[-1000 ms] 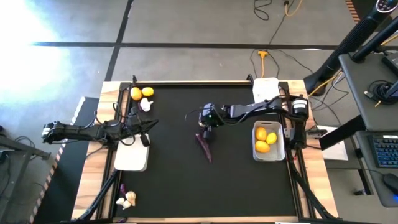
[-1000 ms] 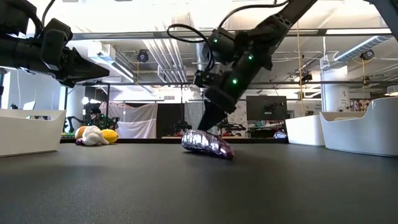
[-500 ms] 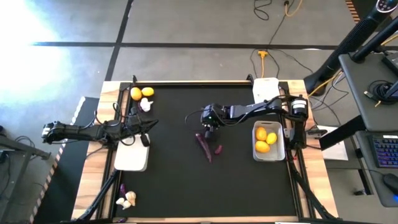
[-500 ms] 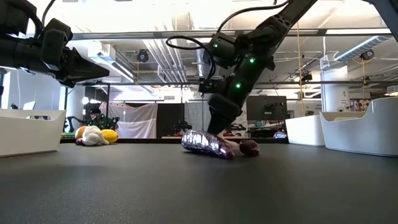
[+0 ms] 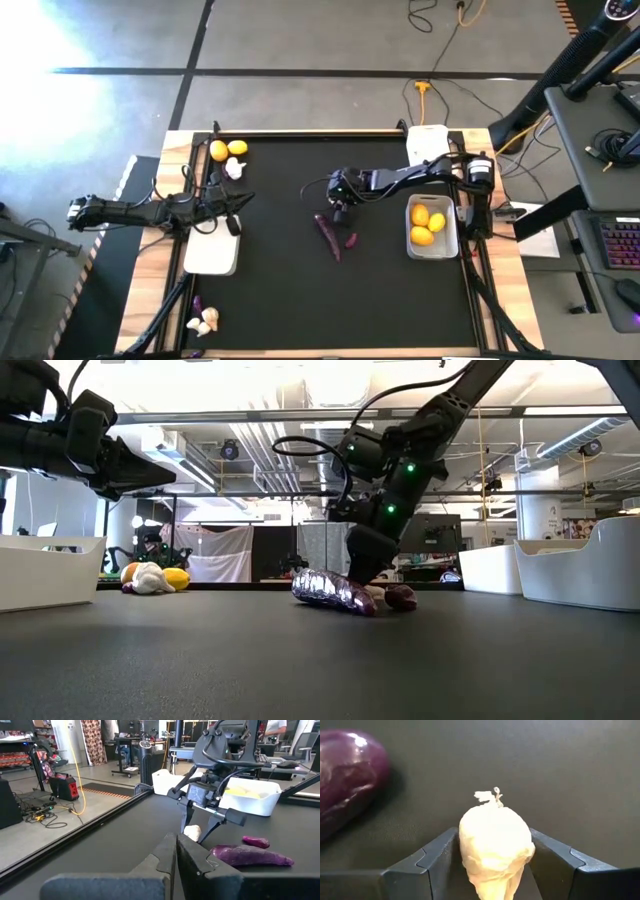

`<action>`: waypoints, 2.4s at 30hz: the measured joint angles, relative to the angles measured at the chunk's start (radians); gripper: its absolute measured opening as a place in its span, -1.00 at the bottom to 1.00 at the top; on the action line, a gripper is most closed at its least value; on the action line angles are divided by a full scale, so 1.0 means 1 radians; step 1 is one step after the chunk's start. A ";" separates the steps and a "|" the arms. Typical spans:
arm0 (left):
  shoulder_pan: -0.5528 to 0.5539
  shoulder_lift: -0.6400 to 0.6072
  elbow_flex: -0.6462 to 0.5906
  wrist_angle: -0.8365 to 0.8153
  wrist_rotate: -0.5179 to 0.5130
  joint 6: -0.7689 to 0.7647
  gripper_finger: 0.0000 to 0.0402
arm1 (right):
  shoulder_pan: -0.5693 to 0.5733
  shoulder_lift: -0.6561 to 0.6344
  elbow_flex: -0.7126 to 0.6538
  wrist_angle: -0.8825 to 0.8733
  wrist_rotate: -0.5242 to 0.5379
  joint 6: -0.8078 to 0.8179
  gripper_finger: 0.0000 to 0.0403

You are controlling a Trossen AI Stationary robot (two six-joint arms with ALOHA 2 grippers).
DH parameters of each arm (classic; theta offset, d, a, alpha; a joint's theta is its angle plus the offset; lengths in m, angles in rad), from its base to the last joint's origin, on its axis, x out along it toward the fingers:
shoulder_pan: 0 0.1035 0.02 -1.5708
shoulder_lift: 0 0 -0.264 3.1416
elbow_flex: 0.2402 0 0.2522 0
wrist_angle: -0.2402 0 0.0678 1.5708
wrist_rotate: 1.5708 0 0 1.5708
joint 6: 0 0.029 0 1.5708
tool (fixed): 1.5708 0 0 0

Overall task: Sort produce into baskets
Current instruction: Put the garlic into the top white bin, then put the eggplant into the bottom white bin

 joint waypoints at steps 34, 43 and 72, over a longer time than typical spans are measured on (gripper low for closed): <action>0.000 0.004 0.000 0.000 0.000 0.000 -1.00 | -0.548 -0.480 0.085 -0.683 0.518 0.086 -0.52; 0.000 0.004 0.000 0.000 0.000 0.000 -1.00 | -0.738 -0.357 0.002 -0.682 0.269 0.143 -0.52; 0.000 0.004 0.000 0.000 0.000 0.000 -1.00 | -0.667 -0.486 0.100 -0.855 0.199 0.198 -0.02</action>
